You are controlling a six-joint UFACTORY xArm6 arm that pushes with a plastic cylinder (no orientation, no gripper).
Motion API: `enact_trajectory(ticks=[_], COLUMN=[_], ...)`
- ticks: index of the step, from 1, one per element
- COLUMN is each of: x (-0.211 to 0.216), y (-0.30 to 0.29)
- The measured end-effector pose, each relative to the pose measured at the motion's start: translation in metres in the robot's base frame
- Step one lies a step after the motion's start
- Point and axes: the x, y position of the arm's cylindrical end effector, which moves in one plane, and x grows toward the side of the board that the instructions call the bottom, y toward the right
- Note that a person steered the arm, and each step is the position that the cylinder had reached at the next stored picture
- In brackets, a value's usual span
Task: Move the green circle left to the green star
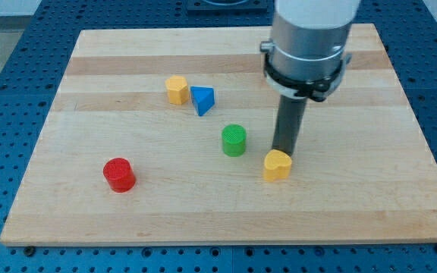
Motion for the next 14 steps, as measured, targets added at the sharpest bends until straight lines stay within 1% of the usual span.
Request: enact_trajectory(ticks=[3, 6, 10, 12, 14], x=[0.009, 0.009, -0.007, -0.015, -0.044], y=[-0.071, -0.091, -0.093, -0.07, -0.069])
